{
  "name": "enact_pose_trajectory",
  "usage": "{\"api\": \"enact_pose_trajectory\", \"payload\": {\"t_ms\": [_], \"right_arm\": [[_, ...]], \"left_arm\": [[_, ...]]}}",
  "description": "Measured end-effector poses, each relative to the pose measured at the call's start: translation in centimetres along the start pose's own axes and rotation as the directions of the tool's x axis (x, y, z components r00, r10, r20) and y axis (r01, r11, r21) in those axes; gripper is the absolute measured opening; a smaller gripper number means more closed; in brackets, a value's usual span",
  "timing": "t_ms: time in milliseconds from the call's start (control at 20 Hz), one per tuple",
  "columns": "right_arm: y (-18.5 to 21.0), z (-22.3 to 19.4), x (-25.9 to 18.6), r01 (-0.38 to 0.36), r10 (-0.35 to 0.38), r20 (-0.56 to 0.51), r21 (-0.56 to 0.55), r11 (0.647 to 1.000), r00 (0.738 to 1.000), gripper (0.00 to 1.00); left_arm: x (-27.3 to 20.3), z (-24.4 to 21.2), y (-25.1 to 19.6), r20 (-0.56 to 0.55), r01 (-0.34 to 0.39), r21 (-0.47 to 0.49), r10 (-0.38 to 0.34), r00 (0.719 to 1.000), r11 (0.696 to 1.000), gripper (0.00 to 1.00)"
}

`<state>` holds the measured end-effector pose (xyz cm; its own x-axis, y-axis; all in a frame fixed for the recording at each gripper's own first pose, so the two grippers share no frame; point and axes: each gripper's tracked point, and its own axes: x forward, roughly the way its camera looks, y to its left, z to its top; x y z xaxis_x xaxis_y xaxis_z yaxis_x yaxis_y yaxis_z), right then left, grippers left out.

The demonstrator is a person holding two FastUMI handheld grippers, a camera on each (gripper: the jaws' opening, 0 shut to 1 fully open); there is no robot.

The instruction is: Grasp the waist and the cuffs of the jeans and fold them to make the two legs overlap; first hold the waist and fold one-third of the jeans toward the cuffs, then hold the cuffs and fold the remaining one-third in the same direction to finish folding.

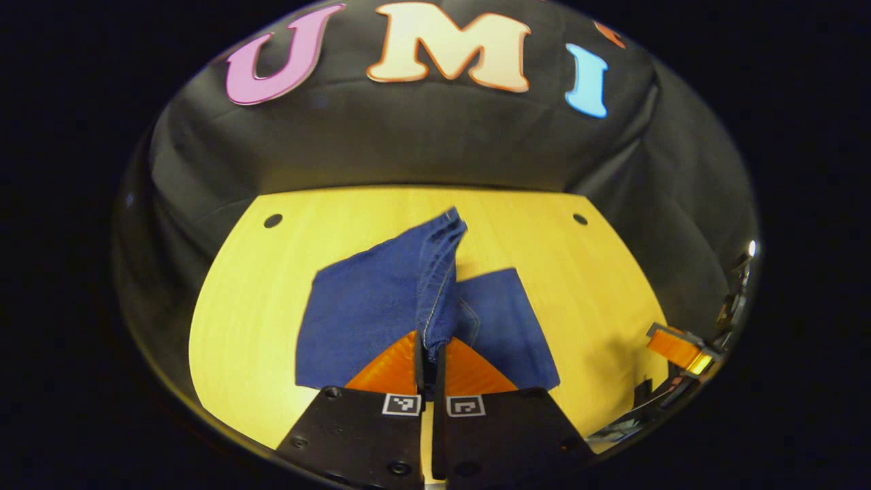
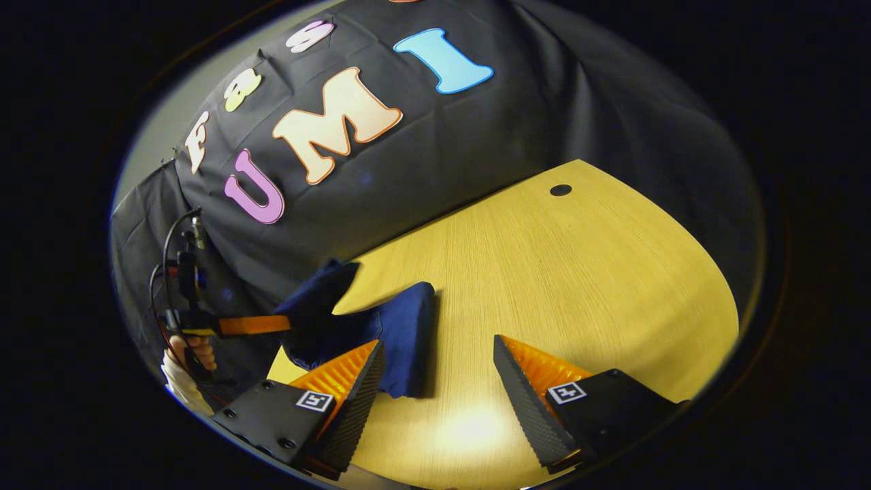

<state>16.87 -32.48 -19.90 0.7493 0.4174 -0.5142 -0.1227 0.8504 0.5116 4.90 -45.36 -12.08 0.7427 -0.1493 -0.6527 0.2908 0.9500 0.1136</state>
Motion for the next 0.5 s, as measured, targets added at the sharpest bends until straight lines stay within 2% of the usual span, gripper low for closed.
{"api": "enact_pose_trajectory", "payload": {"t_ms": [250,350,450,500], "right_arm": [[0.0,-1.1,-0.2,0.002,-0.003,-0.023,-0.018,1.0,1.0,0.98],[0.3,-1.6,-0.3,0.0,0.0,-0.03,-0.022,1.0,1.0,0.98],[0.5,-2.0,-0.4,0.002,-0.002,-0.037,-0.017,1.0,0.999,0.98],[0.6,-2.3,-0.4,0.005,-0.006,-0.037,-0.014,1.0,0.999,0.98]], "left_arm": [[5.3,-7.8,-0.4,-0.143,-0.089,0.115,0.105,0.984,0.989,0.0],[6.8,-9.2,0.1,-0.152,-0.122,0.132,0.142,0.978,0.984,0.0],[6.9,-9.5,-0.2,-0.127,-0.132,0.131,0.149,0.981,0.983,0.05],[6.5,-9.3,-0.6,-0.114,-0.13,0.135,0.146,0.983,0.982,0.11]]}}
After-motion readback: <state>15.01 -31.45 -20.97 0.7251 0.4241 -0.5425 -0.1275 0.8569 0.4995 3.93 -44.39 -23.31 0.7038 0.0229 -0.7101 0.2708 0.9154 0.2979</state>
